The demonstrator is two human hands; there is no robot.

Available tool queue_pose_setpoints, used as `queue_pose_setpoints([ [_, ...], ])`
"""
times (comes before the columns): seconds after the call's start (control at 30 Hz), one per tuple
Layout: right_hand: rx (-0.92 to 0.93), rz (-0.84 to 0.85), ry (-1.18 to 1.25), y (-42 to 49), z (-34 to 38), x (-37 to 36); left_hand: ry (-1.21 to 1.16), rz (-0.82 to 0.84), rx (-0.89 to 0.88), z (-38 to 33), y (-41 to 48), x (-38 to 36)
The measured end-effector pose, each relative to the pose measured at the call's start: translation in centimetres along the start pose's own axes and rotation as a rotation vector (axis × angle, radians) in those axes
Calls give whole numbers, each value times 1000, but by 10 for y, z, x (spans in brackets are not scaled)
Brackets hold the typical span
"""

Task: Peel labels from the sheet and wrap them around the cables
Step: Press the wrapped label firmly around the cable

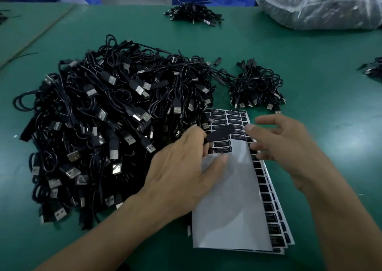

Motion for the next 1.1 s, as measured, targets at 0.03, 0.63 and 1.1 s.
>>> queue_pose_setpoints([
  [0.03,-43,45,55,0,0,-2,9,4,25,1,2,0],
  [0.63,-185,127,551,-7,6,6,97,57,47,1,22,-13],
  [1.1,-224,221,593,-11,7,3,24,-54,-22,-4,17,-2],
])
Point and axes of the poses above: each hand's wrist, its own y-axis towards the middle knuckle, its own x-axis out of the back of the hand, z = x × y, the point moved 4 cm from there along y, towards the middle knuckle, and after that the axes turned 5 degrees about z, right-handed, at the moved point
